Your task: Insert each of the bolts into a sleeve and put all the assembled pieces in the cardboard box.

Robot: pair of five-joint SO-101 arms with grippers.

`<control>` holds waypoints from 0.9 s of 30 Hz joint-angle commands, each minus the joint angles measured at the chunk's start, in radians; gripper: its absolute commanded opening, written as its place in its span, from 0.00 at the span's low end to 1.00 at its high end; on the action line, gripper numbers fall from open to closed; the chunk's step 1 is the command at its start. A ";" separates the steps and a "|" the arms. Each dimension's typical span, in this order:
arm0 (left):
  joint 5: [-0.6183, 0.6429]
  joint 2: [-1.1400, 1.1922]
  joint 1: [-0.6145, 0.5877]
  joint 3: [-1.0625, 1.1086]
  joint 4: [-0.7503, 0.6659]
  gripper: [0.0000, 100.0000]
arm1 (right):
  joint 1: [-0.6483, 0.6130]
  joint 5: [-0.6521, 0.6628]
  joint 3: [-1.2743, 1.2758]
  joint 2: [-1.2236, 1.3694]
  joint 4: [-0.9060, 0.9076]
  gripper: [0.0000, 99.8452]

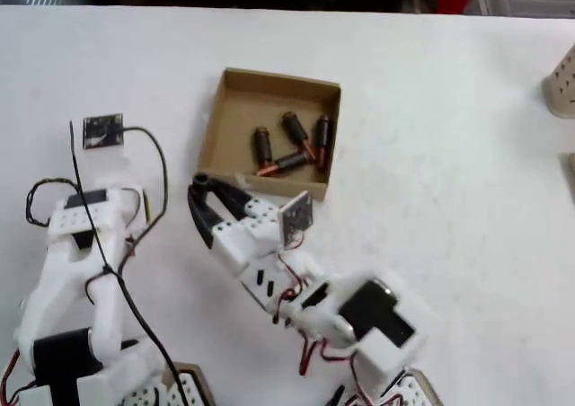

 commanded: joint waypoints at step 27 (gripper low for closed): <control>0.012 -0.740 0.228 0.480 -0.629 0.02 | -0.033 0.074 -0.008 0.226 -0.228 0.02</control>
